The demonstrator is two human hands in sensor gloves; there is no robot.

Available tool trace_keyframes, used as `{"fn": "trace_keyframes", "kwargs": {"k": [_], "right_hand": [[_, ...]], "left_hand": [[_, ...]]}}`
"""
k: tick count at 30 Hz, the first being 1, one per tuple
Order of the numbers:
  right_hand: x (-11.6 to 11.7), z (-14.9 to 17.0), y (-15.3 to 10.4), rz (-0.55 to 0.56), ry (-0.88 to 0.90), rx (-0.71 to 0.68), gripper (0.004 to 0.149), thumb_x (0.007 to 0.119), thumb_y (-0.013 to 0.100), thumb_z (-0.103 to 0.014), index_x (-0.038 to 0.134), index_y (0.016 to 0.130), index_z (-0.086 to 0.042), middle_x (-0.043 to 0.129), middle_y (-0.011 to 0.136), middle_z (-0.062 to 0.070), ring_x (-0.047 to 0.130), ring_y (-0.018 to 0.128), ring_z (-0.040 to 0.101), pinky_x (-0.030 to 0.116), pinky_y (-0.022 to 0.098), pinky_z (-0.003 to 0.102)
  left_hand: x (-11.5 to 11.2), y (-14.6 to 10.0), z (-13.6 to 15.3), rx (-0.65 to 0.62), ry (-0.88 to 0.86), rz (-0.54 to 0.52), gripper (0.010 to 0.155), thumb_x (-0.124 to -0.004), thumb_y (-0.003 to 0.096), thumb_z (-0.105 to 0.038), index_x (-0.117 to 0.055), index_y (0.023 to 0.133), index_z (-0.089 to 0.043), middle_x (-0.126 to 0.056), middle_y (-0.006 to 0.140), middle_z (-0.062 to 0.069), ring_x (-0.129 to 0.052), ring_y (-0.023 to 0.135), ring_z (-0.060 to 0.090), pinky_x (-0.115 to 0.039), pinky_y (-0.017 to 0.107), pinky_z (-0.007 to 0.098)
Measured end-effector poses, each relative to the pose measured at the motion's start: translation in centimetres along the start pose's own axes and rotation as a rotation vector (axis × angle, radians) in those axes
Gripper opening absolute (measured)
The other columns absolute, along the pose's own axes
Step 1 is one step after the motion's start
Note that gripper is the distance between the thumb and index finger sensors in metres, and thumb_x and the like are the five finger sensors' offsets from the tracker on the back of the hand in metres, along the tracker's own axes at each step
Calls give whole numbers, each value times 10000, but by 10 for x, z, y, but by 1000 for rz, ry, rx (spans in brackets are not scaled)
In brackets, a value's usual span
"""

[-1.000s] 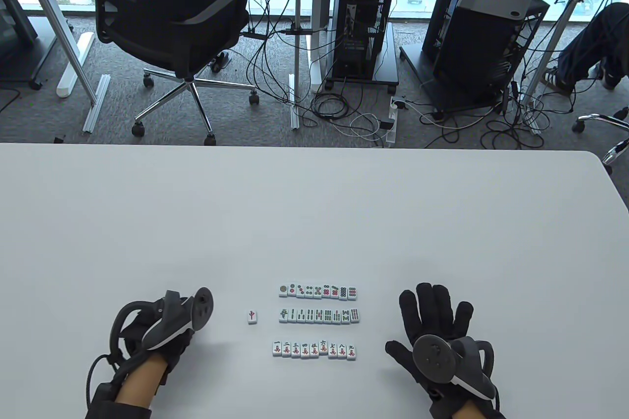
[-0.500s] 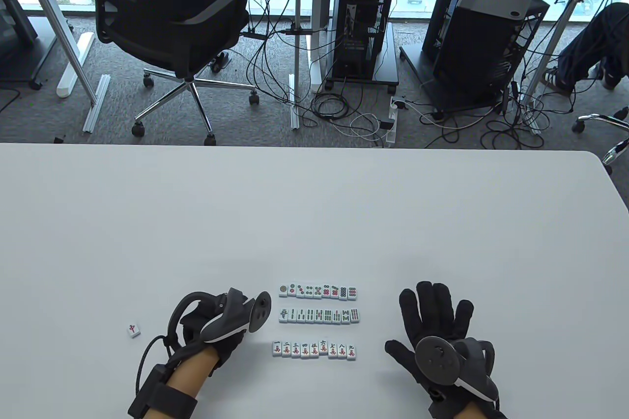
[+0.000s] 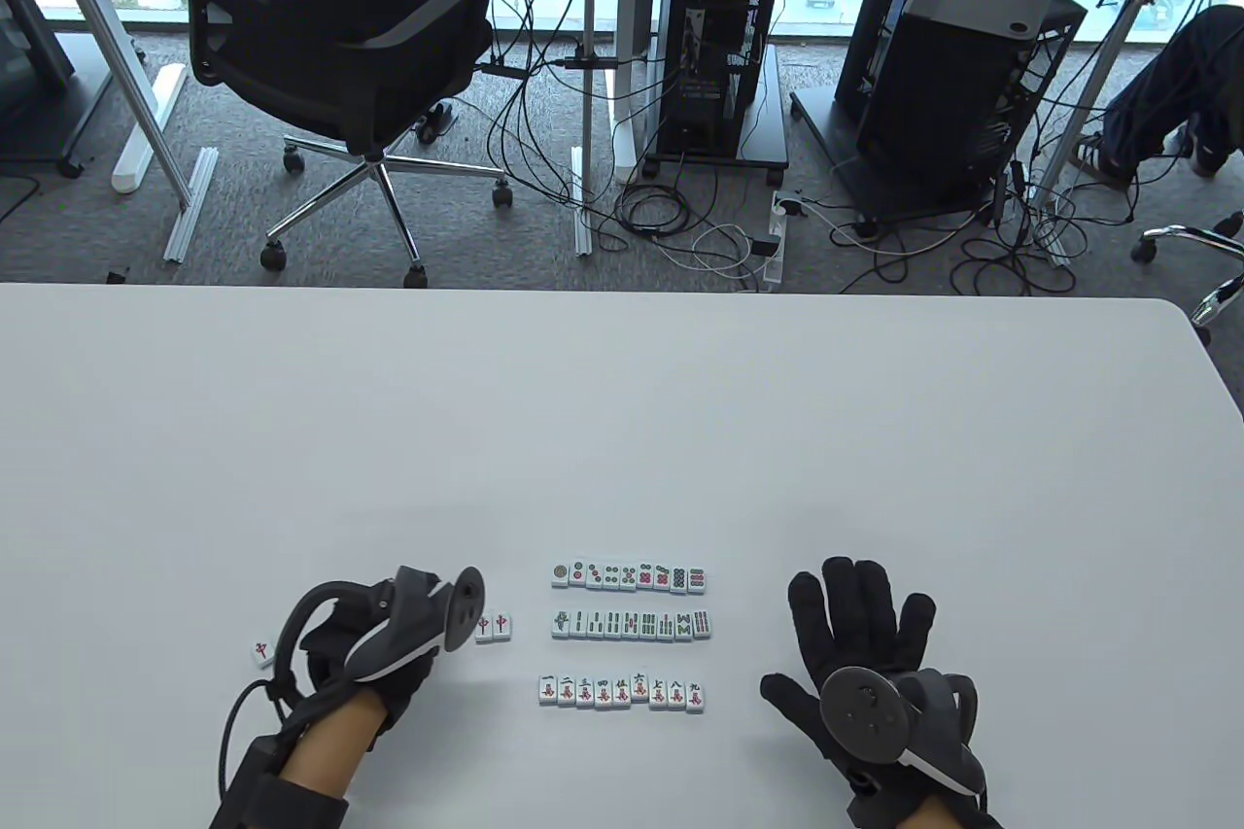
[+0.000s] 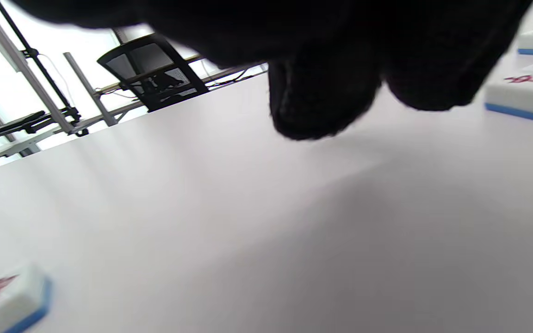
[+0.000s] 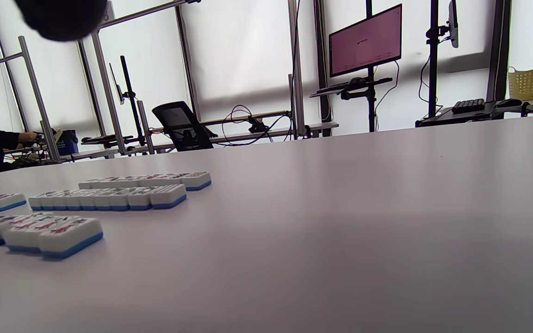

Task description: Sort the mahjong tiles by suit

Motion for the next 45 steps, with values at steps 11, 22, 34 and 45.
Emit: {"fn": "trace_keyframes", "kwargs": {"k": [11,22,34,45], "right_hand": [[6,0,1,-26,-34,11,886,597,477,-612,39,1058,-243,-27,1126,143,-47,996,435,89,661,764],[10,2,3,-52,-47,31,886,596,477,-612,40,1058,-241,-25,1126,143,-45,995,436,90,661,764],[10,1,3,-52,-44,30,886,597,477,-611,40,1059,-242,-27,1126,142,-46,996,434,89,661,764],[6,2,3,-29,-19,21,883,598,479,-610,39,1059,-248,-33,1127,138,-55,997,431,79,663,762]], "left_hand": [[-53,-20,103,270,-103,186,703,-886,287,-512,-728,924,-263,-999,506,-115,-969,170,68,-858,235,343],[-76,-9,105,305,-185,128,617,-845,320,-491,-776,864,-209,-1003,463,-103,-974,145,77,-862,228,350],[-17,0,16,-53,-187,-92,599,-857,314,-464,-791,855,-215,-1006,471,-117,-978,148,68,-862,221,340],[-9,14,-55,-195,-67,-51,588,-864,309,-465,-805,847,-235,-1004,477,-118,-977,147,63,-863,219,334]]}}
Point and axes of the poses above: the tracker on the back of each hand, its own z axis roughly to the little-finger side, its own y axis roughly from the wrist to the fingertips, x = y × z, the point moved 1 cm from there along y, roughly from the wrist to the fingertips
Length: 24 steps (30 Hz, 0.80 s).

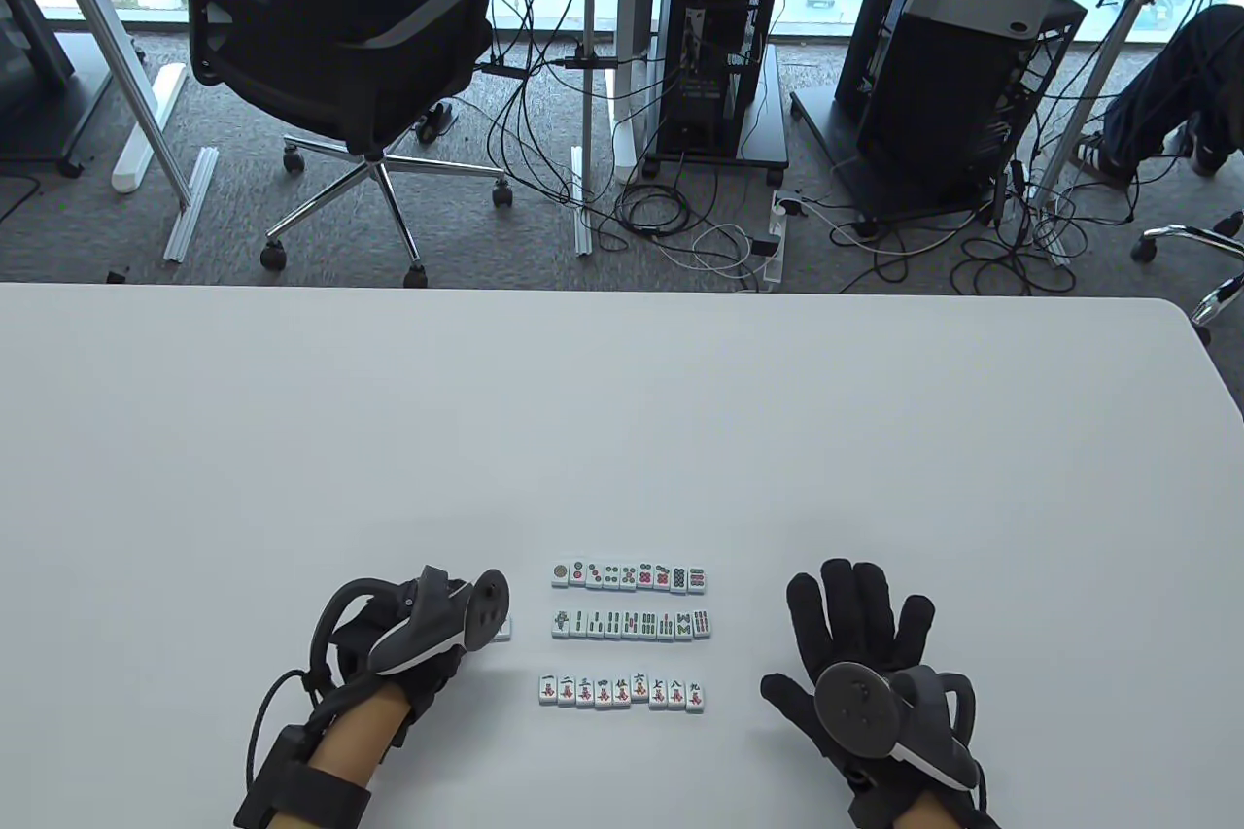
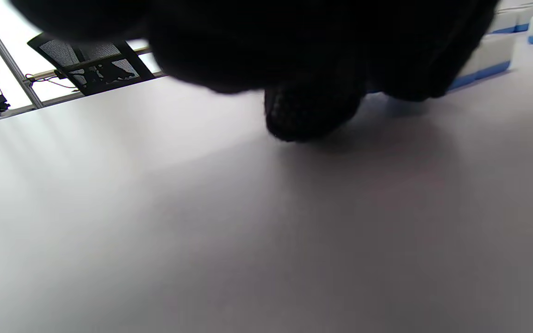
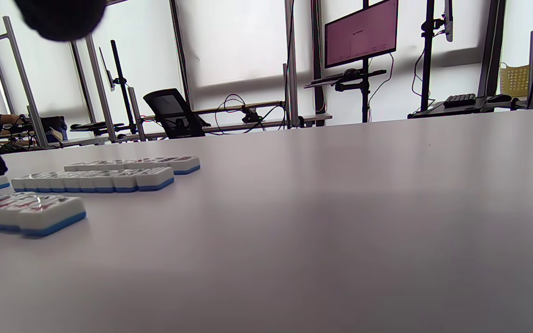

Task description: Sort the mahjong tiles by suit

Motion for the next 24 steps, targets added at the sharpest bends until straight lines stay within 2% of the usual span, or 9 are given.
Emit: {"fn": "trace_keyframes", "kwargs": {"k": [8,14,20,24], "right_hand": [[1,-1,0,3,13,-13,884,598,480,-610,37,1061,-250,-37,1129,135,-60,999,428,73,666,760],[0,-1,-1,2,11,-11,884,598,480,-610,36,1060,-250,-37,1129,134,-60,998,428,73,665,760],[-2,2,-2,15,11,2,884,599,478,-607,34,1055,-246,-38,1124,136,-57,997,425,80,669,757],[-4,3,-3,21,11,5,895,601,468,-621,34,1055,-252,-41,1124,131,-62,997,424,77,667,760]], "left_hand": [[-1,-2,-3,-11,20,-8,603,-860,301,-493,-800,849,-247,-1003,476,-121,-975,145,61,-863,219,333],[-1,-7,-2,-17,31,26,681,-829,308,-546,-731,915,-253,-994,537,-103,-984,199,73,-862,255,347],[13,-23,13,4,-12,46,745,-793,326,-574,-636,981,-255,-952,740,-58,-1020,371,120,-849,372,393],[29,-42,34,31,-49,-42,775,-759,336,-602,-557,1019,-296,-839,930,-23,-1012,599,166,-821,447,428]]}}
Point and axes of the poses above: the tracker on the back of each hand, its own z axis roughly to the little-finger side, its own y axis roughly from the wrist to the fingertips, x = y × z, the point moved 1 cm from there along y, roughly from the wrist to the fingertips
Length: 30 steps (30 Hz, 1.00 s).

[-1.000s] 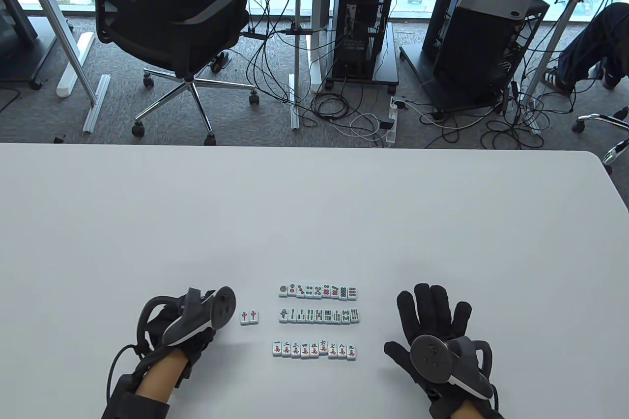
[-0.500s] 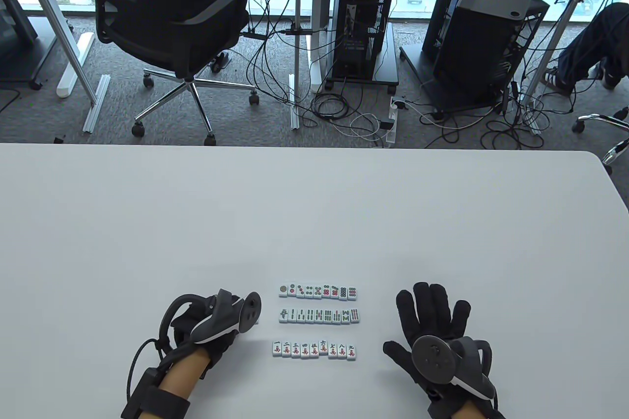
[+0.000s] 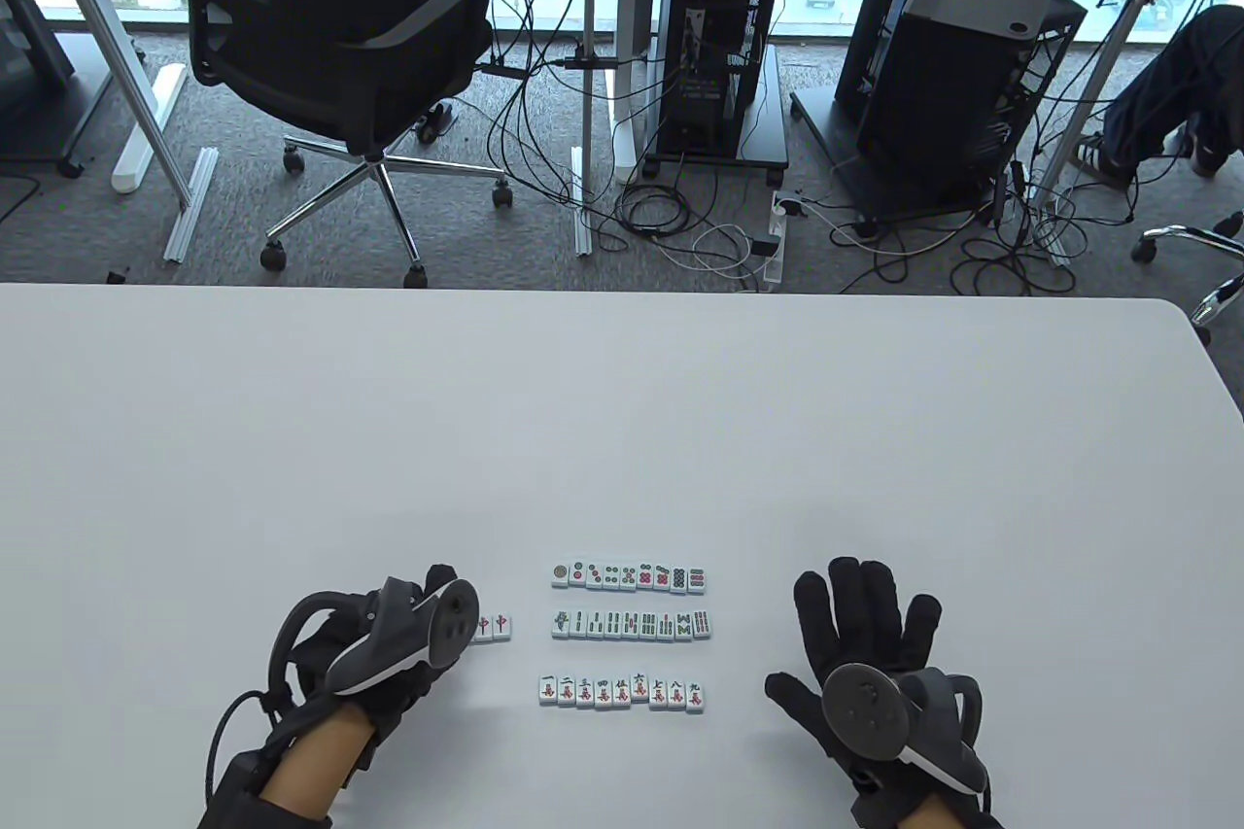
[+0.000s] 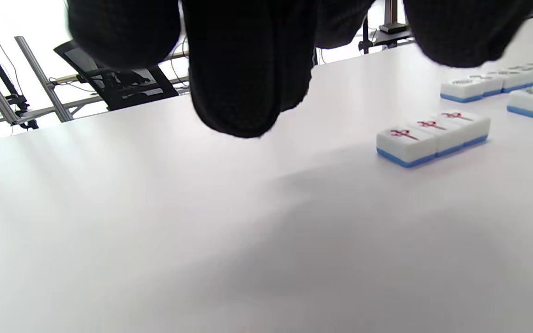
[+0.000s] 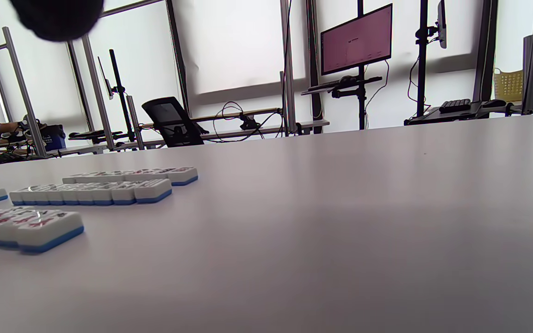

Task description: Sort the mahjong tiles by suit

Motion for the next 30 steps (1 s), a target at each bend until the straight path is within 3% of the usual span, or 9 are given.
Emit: {"fn": "trace_keyframes", "kwargs": {"k": [5,7,9,11,12,18,30], "right_hand": [[-3,2,-1,10,12,1,908,599,458,-639,28,1054,-259,-52,1124,127,-76,998,420,64,665,762],[-4,3,-1,25,-3,6,911,596,456,-645,24,1053,-260,-57,1123,127,-77,996,422,65,665,763],[-5,4,-2,42,-15,9,911,591,458,-646,15,1050,-261,-75,1115,124,-87,992,421,61,663,762],[-6,4,-2,69,-23,14,911,588,457,-647,9,1047,-264,-92,1109,118,-98,990,415,52,662,762],[-7,5,-2,81,-23,17,911,587,457,-648,7,1046,-265,-98,1106,115,-101,989,414,50,662,761],[-7,13,-3,145,-44,54,904,568,457,-656,-12,1036,-274,-135,1091,102,-130,979,404,28,658,756],[-2,23,0,140,-50,55,895,520,453,-695,-11,1049,-291,-130,1112,94,-150,989,393,-9,656,752]], "left_hand": [[23,-31,39,84,-103,-238,837,-725,347,-638,-436,1058,-304,-611,1097,-7,-865,846,213,-700,636,524],[24,-40,52,98,-151,-303,912,-691,340,-697,-257,1071,-368,-420,1169,-1,-743,959,235,-628,693,551],[24,-47,65,106,-212,-343,943,-641,336,-755,-79,1033,-461,-123,1193,-10,-456,1120,289,-478,767,603],[24,-52,79,134,-267,-369,960,-614,335,-779,9,1003,-486,79,1146,-49,-144,1168,286,-263,808,642],[22,-53,84,148,-284,-381,960,-605,334,-786,23,996,-489,115,1130,-55,-78,1163,280,-213,808,643],[4,-51,98,143,-310,-393,953,-573,333,-804,27,1002,-486,211,1074,-93,154,1102,242,-5,767,635],[-18,-44,101,173,-224,-330,942,-553,340,-808,5,1021,-473,217,1070,-92,193,1080,235,32,746,632]]}}
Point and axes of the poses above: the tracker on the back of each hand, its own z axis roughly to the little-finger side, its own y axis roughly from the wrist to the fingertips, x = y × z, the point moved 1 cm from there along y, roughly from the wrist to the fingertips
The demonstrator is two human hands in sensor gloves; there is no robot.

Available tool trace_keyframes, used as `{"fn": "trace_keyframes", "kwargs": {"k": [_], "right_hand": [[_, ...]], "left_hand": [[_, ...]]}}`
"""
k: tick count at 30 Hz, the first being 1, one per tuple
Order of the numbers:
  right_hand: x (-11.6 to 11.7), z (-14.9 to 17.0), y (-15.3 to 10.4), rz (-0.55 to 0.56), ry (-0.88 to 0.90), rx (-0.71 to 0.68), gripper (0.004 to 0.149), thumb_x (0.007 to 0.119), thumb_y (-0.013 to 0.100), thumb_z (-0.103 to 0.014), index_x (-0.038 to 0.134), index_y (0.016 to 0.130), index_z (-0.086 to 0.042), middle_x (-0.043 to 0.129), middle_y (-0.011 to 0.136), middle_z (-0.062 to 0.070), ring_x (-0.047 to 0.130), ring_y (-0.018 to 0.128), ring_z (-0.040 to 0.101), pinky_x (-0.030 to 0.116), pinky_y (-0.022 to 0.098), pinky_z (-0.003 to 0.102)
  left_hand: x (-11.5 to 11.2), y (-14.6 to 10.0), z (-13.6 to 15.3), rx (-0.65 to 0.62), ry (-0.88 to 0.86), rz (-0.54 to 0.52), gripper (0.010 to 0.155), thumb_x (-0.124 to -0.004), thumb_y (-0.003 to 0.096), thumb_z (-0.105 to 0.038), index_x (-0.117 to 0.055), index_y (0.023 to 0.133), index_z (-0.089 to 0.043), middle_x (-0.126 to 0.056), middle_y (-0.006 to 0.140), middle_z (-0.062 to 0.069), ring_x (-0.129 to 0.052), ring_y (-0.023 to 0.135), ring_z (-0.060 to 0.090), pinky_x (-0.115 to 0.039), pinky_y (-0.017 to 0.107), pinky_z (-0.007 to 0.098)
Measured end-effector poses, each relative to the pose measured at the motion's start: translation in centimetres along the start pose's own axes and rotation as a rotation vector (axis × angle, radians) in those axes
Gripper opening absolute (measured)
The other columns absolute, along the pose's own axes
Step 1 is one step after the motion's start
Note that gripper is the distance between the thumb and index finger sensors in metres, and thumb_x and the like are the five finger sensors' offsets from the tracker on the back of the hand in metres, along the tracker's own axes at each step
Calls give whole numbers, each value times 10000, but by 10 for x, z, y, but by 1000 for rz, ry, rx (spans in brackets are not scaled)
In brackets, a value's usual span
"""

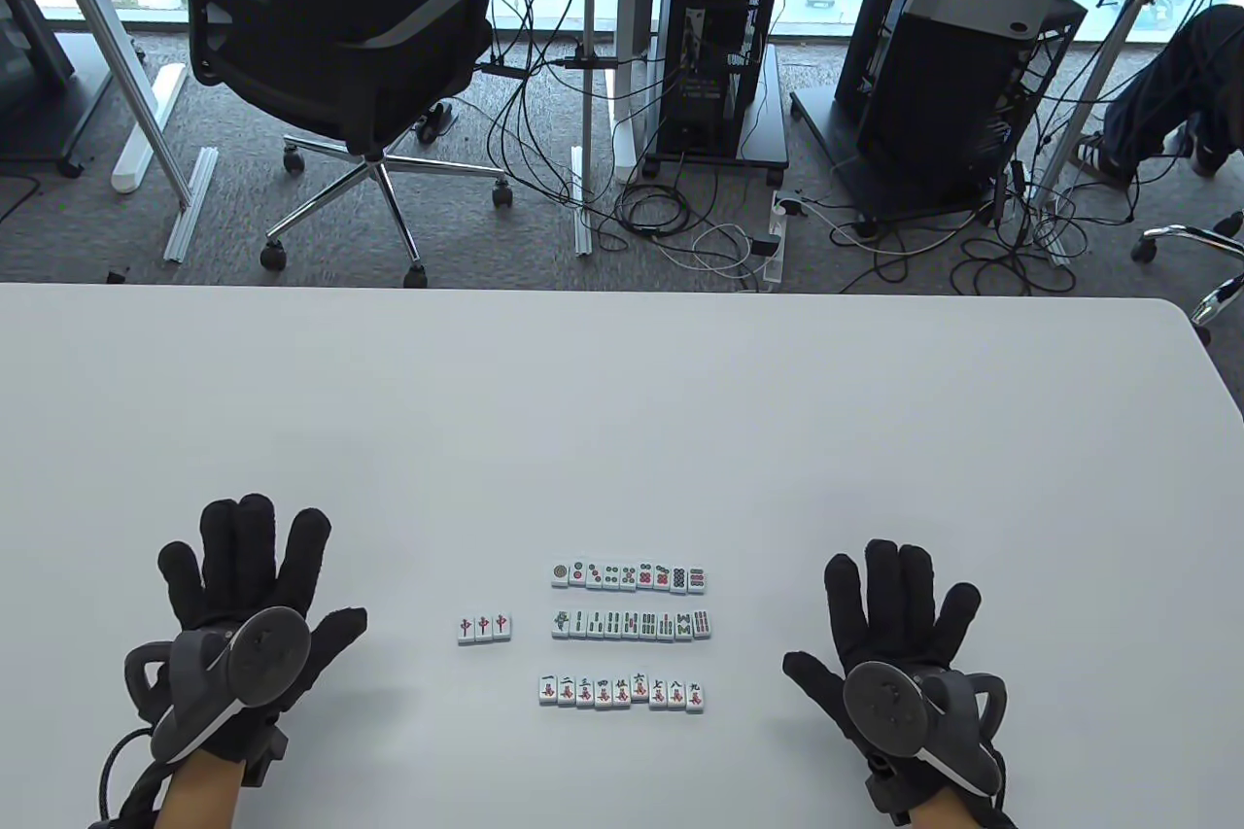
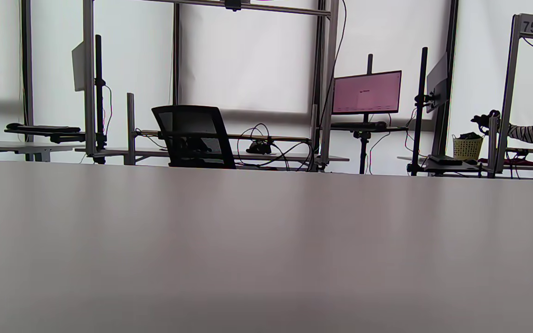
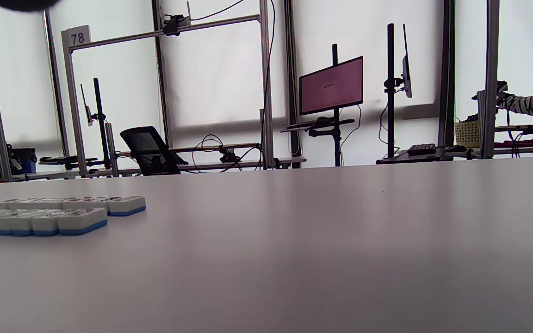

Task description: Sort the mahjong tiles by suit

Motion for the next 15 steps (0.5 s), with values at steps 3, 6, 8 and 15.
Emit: {"fn": "trace_keyframes", "kwargs": {"k": [3,6,8,15], "right_hand": [[0,2,1,-4,20,6,891,519,456,-693,-11,1052,-295,-127,1116,92,-151,992,389,-13,658,749],[-1,2,1,-4,23,5,889,518,460,-693,-5,1057,-292,-120,1120,97,-145,993,393,-9,657,751],[-1,2,1,-4,16,4,888,518,463,-692,-2,1060,-290,-114,1123,101,-142,994,396,-4,657,752],[-2,1,1,-13,3,7,885,520,467,-686,-1,1060,-286,-104,1125,107,-130,995,400,5,656,753]], "left_hand": [[-3,1,0,5,-3,15,940,-554,341,-805,3,1022,-474,215,1070,-95,192,1080,233,33,746,631],[-3,0,0,7,-6,19,923,-559,343,-799,-24,1022,-478,211,1070,-98,186,1081,233,30,748,630],[-3,-1,0,19,7,27,911,-585,357,-771,-33,1022,-483,205,1068,-96,172,1083,231,19,754,625],[-3,-2,0,13,-20,41,903,-595,366,-754,-47,1027,-477,205,1063,-94,175,1077,226,13,758,618]]}}
Point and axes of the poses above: the tracker on the back of each hand, its own z axis roughly to the little-finger side, its own y axis roughly from the wrist to the fingertips, x = y × z, the point moved 1 cm from there along y, roughly from the wrist to the fingertips
